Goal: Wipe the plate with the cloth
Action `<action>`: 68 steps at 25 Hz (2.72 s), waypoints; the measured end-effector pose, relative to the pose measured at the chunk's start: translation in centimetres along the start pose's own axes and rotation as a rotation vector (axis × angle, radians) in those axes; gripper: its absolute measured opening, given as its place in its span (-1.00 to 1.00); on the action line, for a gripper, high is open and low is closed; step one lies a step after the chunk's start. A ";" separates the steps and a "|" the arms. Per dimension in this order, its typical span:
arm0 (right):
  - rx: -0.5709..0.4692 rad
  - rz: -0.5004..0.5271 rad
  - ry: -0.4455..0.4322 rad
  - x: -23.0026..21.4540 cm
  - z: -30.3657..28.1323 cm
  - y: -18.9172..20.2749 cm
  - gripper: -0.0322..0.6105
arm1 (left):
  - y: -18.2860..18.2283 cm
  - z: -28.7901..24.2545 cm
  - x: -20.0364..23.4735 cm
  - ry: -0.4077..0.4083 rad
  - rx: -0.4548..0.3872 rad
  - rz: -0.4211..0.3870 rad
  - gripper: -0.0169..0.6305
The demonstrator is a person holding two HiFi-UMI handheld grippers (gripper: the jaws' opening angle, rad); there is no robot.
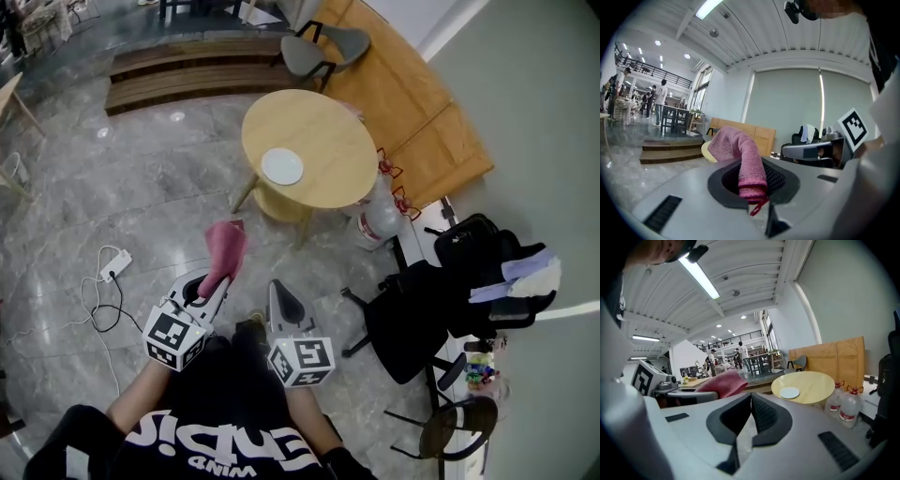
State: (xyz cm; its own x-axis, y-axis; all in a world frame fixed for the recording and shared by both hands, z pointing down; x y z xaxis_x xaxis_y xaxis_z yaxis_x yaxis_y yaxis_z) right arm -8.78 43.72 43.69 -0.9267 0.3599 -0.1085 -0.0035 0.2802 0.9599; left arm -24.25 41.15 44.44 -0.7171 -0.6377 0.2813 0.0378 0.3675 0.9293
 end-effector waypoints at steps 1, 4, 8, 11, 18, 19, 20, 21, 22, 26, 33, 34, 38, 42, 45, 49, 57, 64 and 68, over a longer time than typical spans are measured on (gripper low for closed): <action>-0.002 0.002 -0.002 0.2 -0.1 -0.1 -0.83 | 0.1 0.0 0.2 0.002 0.003 0.004 -0.79; -0.008 0.007 -0.004 0.4 -0.4 -0.2 -0.83 | 0.1 -0.4 0.3 0.014 0.002 0.001 -0.79; -0.004 -0.001 0.002 0.0 -1.1 0.0 -0.83 | -0.2 -1.3 0.7 0.033 0.004 -0.007 -0.79; -0.005 -0.009 0.007 -0.8 -1.8 -0.2 -0.83 | -0.3 -2.3 1.0 0.039 0.014 -0.007 -0.79; 0.017 -0.033 0.022 -3.1 -3.4 0.0 -0.83 | -1.0 -4.9 1.9 0.042 0.030 -0.006 -0.79; 0.019 -0.036 0.021 -3.4 -3.8 0.0 -0.83 | -1.1 -5.4 2.0 0.044 0.033 -0.005 -0.79; 0.021 -0.038 0.021 -3.7 -4.2 -0.1 -0.83 | -1.2 -5.8 2.1 0.047 0.036 -0.004 -0.79; 0.021 -0.040 0.019 -4.0 -4.6 -0.3 -0.83 | -1.4 -6.3 2.3 0.050 0.039 -0.004 -0.79; 0.020 -0.042 0.019 -4.3 -5.0 -0.5 -0.83 | -1.5 -6.8 2.4 0.053 0.042 -0.004 -0.79; 0.025 -0.045 0.017 -5.6 -6.7 -1.0 -0.83 | -2.2 -8.7 3.2 0.063 0.053 -0.005 -0.79; 0.055 -0.070 0.017 -10.1 -9.8 -1.3 -0.83 | -3.6 -14.0 4.6 0.059 0.072 0.000 -0.79; 0.060 -0.074 0.015 -10.8 -10.3 -1.3 -0.83 | -3.7 -14.8 4.8 0.057 0.076 0.003 -0.79; 0.078 -0.084 -0.001 -13.0 -12.2 -1.4 -0.83 | -4.0 -17.6 5.8 0.046 0.089 0.013 -0.79; 0.103 -0.096 -0.006 -15.4 -13.4 -1.2 -0.83 | -4.3 -20.5 6.3 0.044 0.101 0.027 -0.79; 0.121 -0.108 -0.011 -17.6 -14.1 -1.2 -0.83 | -4.7 -22.8 6.0 0.045 0.107 0.030 -0.79; 0.123 -0.115 -0.028 -20.7 -15.3 -1.7 -0.83 | -5.4 -25.8 5.7 0.028 0.108 0.028 -0.79; 0.134 -0.117 -0.102 -24.3 -18.1 -2.6 -0.83 | -6.8 -29.3 6.3 -0.047 0.091 0.027 -0.79; 0.135 -0.111 -0.147 -25.2 -20.6 -3.7 -0.83 | -7.7 -29.8 8.0 -0.101 0.085 0.035 -0.79; 0.143 -0.116 -0.159 -25.0 -22.0 -3.9 -0.83 | -8.1 -30.2 9.3 -0.104 0.088 0.036 -0.79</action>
State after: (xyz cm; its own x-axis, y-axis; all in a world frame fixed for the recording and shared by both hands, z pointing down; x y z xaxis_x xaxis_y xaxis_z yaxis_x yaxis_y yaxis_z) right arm 6.10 14.08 48.36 -0.8521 0.4506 -0.2664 -0.0432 0.4467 0.8936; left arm -10.21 11.79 46.81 -0.7849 -0.5508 0.2839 0.0075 0.4497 0.8932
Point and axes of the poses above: the fingertips, and each gripper's own axes: z backward along the fingers, x to its left, y out of its underside, the point moved 6 cm from there along z, backward along the fingers, and after that the axes turned 6 degrees about z, right-handed, at the moved point
